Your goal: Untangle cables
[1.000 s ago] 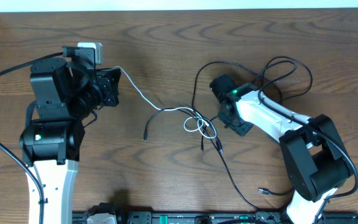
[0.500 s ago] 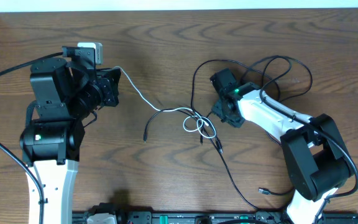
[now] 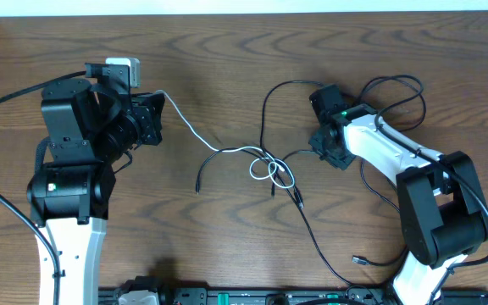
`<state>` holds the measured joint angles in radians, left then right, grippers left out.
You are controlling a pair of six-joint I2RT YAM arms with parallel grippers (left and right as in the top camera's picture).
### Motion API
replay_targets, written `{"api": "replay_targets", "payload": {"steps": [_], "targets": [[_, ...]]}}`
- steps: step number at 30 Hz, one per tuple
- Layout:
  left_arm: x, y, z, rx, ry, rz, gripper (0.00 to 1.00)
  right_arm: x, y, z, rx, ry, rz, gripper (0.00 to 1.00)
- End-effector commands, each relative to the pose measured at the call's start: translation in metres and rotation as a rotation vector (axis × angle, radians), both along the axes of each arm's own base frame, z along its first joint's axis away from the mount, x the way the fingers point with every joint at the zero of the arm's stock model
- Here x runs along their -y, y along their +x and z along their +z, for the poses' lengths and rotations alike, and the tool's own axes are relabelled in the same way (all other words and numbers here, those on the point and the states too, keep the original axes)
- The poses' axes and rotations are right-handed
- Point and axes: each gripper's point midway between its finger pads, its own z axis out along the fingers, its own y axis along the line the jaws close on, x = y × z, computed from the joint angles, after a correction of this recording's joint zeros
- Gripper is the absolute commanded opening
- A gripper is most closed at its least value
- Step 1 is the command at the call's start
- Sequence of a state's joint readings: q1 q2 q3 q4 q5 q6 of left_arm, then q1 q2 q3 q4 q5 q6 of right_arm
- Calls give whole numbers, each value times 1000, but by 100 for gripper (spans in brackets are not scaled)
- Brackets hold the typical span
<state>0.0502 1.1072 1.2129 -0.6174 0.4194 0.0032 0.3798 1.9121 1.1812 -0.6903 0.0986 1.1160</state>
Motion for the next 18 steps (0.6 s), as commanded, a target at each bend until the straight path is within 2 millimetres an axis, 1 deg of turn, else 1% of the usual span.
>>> {"api": "replay_targets", "payload": {"steps": [1, 2, 3, 4, 6, 8, 10, 11, 13, 14, 16, 17, 18], "targets": [[0, 0, 1, 6, 4, -2, 21, 9, -4, -2, -11, -41, -4, 9], [0, 0, 1, 6, 4, -2, 21, 9, -4, -2, -13, -40, -3, 3], [0, 0, 1, 6, 4, -1, 21, 7, -5, -2, -16, -34, 6, 1], [0, 0, 1, 5, 4, -1, 21, 4, -3, -2, -14, -19, 30, 1], [0, 1, -1, 0, 3, -1, 21, -9, 3, 5, 10, 33, 118, 1], [0, 3, -4, -11, 2, -1, 21, -18, 12, 21, 48, 67, 173, 1], [0, 6, -9, -27, 1, -2, 21, -30, 26, 51, 126, 109, 251, 1], [1, 6, -12, -36, -2, -5, 21, -39, 39, 84, 210, 140, 317, 1], [3, 8, -15, -48, -11, -17, 21, -44, 52, 131, 317, 164, 360, 1], [3, 9, -17, -53, -13, -20, 21, -44, 59, 158, 377, 167, 375, 1], [4, 10, -20, -62, -15, -22, 21, -38, 66, 217, 491, 170, 390, 1], [4, 11, -21, -66, -16, -23, 21, -33, 68, 242, 537, 163, 396, 1], [4, 11, -22, -70, -16, -23, 21, -25, 68, 272, 591, 151, 400, 1]]}}
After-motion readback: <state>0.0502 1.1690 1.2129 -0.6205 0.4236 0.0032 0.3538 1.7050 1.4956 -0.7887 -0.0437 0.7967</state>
